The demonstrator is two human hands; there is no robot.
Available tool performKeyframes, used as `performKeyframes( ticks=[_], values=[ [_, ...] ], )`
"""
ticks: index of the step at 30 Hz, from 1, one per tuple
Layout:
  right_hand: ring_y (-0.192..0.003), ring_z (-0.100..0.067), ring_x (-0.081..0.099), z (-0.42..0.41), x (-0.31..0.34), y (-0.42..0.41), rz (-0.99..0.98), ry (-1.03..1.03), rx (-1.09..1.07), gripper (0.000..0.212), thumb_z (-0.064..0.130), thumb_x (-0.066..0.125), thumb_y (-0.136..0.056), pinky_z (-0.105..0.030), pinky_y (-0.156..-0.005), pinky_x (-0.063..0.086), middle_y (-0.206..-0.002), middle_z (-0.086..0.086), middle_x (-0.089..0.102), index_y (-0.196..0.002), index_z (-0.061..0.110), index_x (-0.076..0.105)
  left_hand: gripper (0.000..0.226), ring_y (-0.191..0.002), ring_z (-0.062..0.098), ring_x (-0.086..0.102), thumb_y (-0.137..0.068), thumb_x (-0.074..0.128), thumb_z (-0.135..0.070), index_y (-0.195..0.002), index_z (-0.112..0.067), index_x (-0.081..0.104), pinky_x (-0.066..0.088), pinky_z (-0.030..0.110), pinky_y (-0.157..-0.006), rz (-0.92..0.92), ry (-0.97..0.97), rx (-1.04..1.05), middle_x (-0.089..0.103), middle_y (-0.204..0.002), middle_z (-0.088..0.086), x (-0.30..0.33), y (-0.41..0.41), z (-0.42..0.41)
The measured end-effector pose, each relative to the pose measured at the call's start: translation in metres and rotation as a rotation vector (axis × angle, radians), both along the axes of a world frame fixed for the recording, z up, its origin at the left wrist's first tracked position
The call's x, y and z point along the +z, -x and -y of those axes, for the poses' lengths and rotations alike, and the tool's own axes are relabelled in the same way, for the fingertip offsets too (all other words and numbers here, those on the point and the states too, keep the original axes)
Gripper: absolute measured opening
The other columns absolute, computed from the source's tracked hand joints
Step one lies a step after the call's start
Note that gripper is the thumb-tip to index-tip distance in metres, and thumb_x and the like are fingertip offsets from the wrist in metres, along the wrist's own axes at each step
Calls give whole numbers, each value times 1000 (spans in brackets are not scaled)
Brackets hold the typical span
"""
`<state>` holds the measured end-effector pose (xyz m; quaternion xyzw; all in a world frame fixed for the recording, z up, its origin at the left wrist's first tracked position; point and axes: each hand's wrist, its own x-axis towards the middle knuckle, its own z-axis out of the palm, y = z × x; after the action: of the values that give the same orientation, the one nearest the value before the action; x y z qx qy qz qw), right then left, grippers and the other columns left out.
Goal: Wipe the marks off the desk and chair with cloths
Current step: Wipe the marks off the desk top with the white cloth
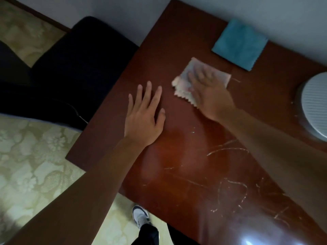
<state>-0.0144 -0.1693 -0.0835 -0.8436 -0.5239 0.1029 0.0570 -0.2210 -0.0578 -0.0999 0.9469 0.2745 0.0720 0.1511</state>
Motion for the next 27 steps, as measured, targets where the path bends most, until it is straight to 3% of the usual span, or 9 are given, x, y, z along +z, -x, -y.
performKeyframes(
  ticks=[4, 8, 12, 16, 18, 23, 27],
  values=[
    [-150, -27, 7, 30, 0, -4, -12, -81, -194, 49, 31, 26, -106, -44, -122, 8, -161, -9, 17, -152, 13, 23, 58, -152, 28, 8, -101, 28, -48, -155, -28, 24, 3, 64, -117, -129, -116, 22, 17, -164, 6, -12, -15, 4],
    [-149, -26, 13, 71, -3, 6, -34, -99, -179, 47, 30, 32, -105, -44, -122, 12, -158, -7, 24, -150, 15, 31, 57, -152, 26, 12, -100, 29, -48, -154, -28, 29, 6, 63, -118, -113, -147, 39, 22, -163, 5, -16, -14, 5],
    [-147, -32, 18, 40, -2, -37, -21, -115, -345, 48, 31, 31, -105, -45, -120, 16, -158, -12, 26, -150, 14, 34, 55, -151, 27, 18, -99, 35, -46, -151, -26, 36, 9, 63, -118, -78, -164, 47, 29, -161, 5, -12, -18, 6],
    [-148, -28, 17, 48, -6, 43, -81, -161, -85, 46, 33, 34, -104, -47, -121, 15, -156, -6, 32, -148, 20, 38, 56, -150, 28, 22, -98, 37, -45, -150, -26, 38, 13, 62, -118, -64, -178, 56, 32, -159, 5, -11, -15, 6],
    [-147, -28, 23, 58, -4, 38, -104, -167, 20, 45, 33, 37, -104, -46, -120, 18, -154, -6, 36, -147, 19, 40, 56, -149, 28, 23, -98, 38, -45, -150, -26, 39, 12, 61, -119, -52, -173, 59, 33, -159, 5, -11, -17, 6],
    [-147, -30, 20, -18, -3, -45, -74, -120, -125, 48, 34, 32, -105, -43, -121, 14, -157, -9, 31, -149, 17, 35, 53, -148, 26, 27, -97, 43, -44, -148, -27, 44, 15, 59, -119, -20, -181, 72, 37, -157, 3, -9, -18, 5],
    [-147, -29, 23, 15, -8, 28, -109, -184, -15, 45, 32, 37, -104, -45, -119, 19, -155, -8, 35, -146, 18, 41, 55, -148, 26, 26, -96, 41, -45, -148, -26, 44, 13, 58, -120, -32, -157, 64, 36, -158, 3, -13, -15, 6]
  ],
)
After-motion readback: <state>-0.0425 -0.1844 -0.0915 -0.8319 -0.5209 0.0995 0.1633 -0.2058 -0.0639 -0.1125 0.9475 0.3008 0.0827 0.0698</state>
